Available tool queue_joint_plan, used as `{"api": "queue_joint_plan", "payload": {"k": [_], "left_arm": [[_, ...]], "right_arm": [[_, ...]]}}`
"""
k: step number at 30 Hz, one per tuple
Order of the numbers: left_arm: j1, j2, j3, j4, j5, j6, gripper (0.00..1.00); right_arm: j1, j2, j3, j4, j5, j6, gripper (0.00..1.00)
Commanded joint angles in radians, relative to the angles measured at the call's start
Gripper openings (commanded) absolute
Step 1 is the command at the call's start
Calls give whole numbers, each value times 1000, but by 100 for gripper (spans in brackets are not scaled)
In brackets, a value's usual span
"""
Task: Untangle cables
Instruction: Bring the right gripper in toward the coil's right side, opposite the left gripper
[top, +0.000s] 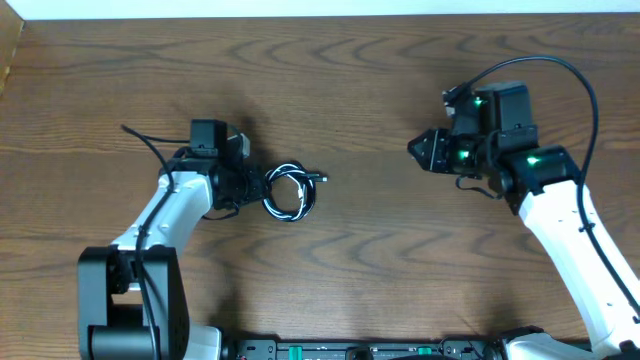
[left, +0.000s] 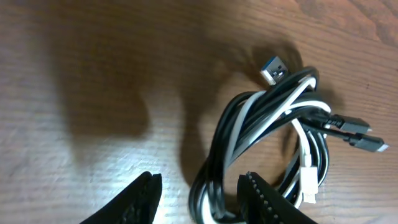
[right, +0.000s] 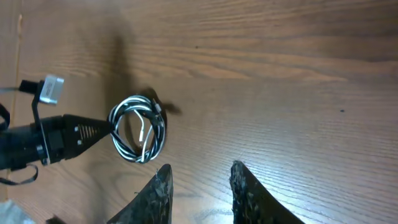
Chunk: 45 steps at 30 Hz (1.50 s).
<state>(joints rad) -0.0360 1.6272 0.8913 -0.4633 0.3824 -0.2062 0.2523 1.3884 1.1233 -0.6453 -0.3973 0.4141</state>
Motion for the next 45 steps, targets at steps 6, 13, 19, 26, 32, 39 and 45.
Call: {"api": "queue_joint_plan", "payload": {"k": [6,13,19,26,32,39,45], "left_arm": [[-53,19,-6,41,-9,1,24],[-53,18,-6,139,0,2,8],[-53,19,-6,190,26,2,8],[-53,19,-6,204,106,2,8],[-53,19,-6,205,150,2,8],[-53,19,-6,204,149,2,22],[-53,19,-6,214,148,2,29]], "right_arm": [[61,-1,-3,6,83,12,15],[66,0,-5,13,70,12,18],[66,9,-6,29,77,11,6],[100,74,-6,72,72,12,4],[165,179,-6,130,69,12,3],[227,293,-6,248,37,63,10],[257,363,-6,331,-6,81,12]]}}
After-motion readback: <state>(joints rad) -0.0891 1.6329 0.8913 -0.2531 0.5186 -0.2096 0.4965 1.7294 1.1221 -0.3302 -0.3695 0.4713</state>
